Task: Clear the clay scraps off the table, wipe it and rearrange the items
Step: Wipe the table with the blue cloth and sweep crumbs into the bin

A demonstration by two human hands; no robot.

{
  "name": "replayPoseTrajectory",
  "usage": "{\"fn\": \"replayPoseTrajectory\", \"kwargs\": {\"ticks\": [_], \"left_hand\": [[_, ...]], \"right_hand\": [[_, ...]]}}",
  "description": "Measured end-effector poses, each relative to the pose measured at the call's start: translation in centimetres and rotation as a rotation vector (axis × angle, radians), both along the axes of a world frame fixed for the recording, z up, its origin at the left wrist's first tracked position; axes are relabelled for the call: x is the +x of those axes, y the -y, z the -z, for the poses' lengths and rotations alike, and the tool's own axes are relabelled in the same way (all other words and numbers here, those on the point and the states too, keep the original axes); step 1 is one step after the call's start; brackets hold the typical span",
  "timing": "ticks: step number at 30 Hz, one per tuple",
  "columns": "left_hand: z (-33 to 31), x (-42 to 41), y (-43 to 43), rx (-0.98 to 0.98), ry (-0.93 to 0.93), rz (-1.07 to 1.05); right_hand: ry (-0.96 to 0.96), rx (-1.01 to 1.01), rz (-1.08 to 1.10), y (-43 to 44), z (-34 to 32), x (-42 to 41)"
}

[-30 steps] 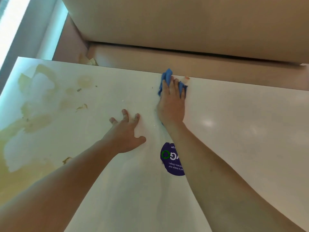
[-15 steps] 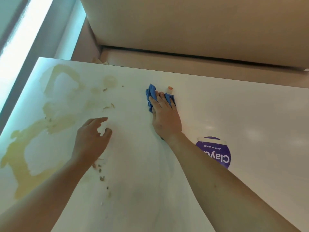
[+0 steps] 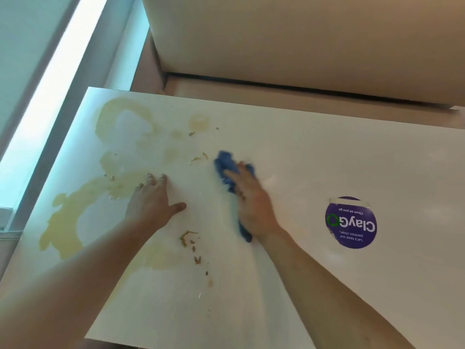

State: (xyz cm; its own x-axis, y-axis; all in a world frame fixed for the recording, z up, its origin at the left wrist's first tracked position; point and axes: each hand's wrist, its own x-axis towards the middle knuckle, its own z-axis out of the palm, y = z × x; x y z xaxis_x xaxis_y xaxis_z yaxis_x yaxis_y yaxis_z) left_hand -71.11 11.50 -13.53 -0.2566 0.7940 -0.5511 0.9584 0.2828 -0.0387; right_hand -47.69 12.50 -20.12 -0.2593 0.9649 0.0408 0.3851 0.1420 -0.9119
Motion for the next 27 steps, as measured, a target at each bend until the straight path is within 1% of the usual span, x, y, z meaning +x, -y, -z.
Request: {"fn": "replayPoseTrajectory", "kwargs": {"ticks": [2, 4, 6, 8, 10, 12, 15, 19, 22, 24, 26, 27], "left_hand": [[-0.1, -0.1, -0.2, -0.023, 0.03, -0.008], [-0.2, 0.0, -0.4, -0.037, 0.035, 0.004], [-0.1, 0.0, -0.6, -0.045, 0.029, 0.018], [0.2, 0.0, -0.8, -0.041, 0.018, 0.036], [0.7, -0.2, -0.9, -0.035, 0.017, 0.052], [1.2, -0.5, -1.0, -0.034, 0.027, 0.045], [1.6, -0.8, -1.0, -0.034, 0.031, 0.051], [1.7, -0.6, -1.0, -0.043, 0.006, 0.074], [1.7, -0.7, -1.1, -0.064, 0.013, 0.059], [1.5, -0.8, -1.3, -0.066, 0.017, 0.053], [1.3, -0.9, -1.4, -0.06, 0.029, 0.047], [1.4, -1.0, -1.3, -0.052, 0.037, 0.044]], "right_hand": [[0.068, 0.04, 0.25, -1.0, -1.0, 3.7], [0.229, 0.025, 0.429, -2.7, -1.2, 8.0], [0.41, -0.011, 0.473, -4.2, -0.1, 10.7], [0.578, 0.002, 0.465, -4.8, 1.3, 10.4], [0.634, 0.043, 0.458, -4.8, 1.8, 7.9], [0.632, 0.103, 0.368, -4.1, 1.8, 4.3], [0.57, 0.162, 0.227, -1.9, 1.5, -2.0], [0.483, 0.138, 0.054, 1.7, 1.5, -8.1], [0.389, 0.051, -0.05, 1.7, 1.5, -8.0], [0.231, -0.059, -0.068, 1.1, 0.6, -6.9], [0.102, -0.098, 0.016, 0.0, -0.2, -5.4], [0.081, -0.086, 0.084, -0.7, -0.3, -4.6]]}}
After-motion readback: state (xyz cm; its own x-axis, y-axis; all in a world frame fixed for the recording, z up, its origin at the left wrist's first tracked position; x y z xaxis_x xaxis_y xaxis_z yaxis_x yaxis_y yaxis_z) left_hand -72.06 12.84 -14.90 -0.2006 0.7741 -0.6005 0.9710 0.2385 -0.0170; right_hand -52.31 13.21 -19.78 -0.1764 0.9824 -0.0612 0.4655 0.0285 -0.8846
